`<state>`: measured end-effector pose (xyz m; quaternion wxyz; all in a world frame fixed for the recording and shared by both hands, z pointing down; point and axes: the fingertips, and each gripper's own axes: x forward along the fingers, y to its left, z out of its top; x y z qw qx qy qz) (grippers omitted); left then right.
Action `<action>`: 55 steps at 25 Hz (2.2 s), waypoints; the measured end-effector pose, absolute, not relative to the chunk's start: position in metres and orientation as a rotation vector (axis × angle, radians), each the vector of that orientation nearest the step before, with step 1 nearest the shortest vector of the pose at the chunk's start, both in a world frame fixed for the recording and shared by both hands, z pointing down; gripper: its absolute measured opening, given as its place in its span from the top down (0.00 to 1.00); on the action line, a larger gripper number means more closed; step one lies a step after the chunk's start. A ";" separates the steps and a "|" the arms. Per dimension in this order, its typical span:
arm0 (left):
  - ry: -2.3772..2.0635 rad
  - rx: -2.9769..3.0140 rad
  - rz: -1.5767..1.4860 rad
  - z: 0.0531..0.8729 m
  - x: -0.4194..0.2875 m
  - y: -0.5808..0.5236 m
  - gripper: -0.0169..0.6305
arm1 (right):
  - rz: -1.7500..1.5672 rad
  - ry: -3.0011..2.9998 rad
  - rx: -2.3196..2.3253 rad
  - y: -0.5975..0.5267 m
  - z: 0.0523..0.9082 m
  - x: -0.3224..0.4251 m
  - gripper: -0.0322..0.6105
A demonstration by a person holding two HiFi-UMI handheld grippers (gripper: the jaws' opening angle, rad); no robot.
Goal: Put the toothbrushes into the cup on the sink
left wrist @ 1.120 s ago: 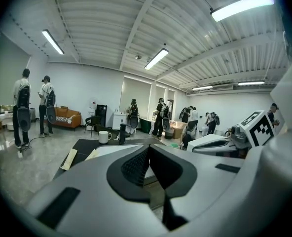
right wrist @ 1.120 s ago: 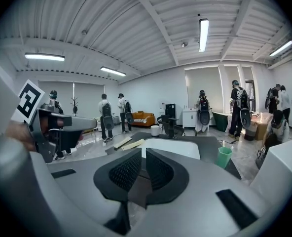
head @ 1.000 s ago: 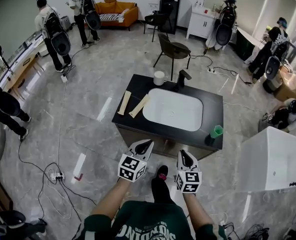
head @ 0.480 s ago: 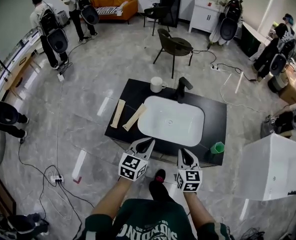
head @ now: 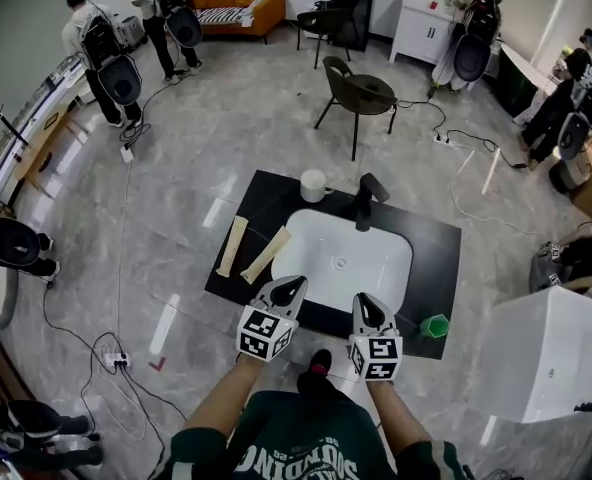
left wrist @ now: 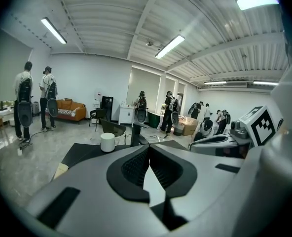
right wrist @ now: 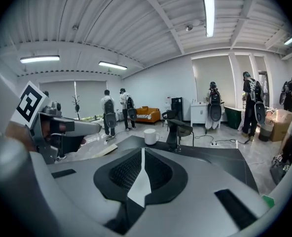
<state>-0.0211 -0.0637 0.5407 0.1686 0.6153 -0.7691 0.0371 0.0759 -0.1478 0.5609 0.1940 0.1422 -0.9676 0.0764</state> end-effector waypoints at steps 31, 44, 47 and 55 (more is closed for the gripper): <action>-2.121 1.856 0.168 0.544 -0.109 -0.107 0.95 | 0.204 -2.690 0.460 -0.181 0.560 -0.008 0.88; -2.068 1.906 0.200 0.556 -0.143 -0.116 0.95 | 0.214 -2.664 0.502 -0.181 0.571 -0.045 0.88; -2.066 1.904 0.207 0.556 -0.151 -0.115 0.95 | 0.212 -2.664 0.501 -0.180 0.570 -0.051 0.88; -2.067 1.891 0.197 0.559 -0.167 -0.111 0.95 | 0.226 -2.682 0.466 -0.176 0.570 -0.064 0.88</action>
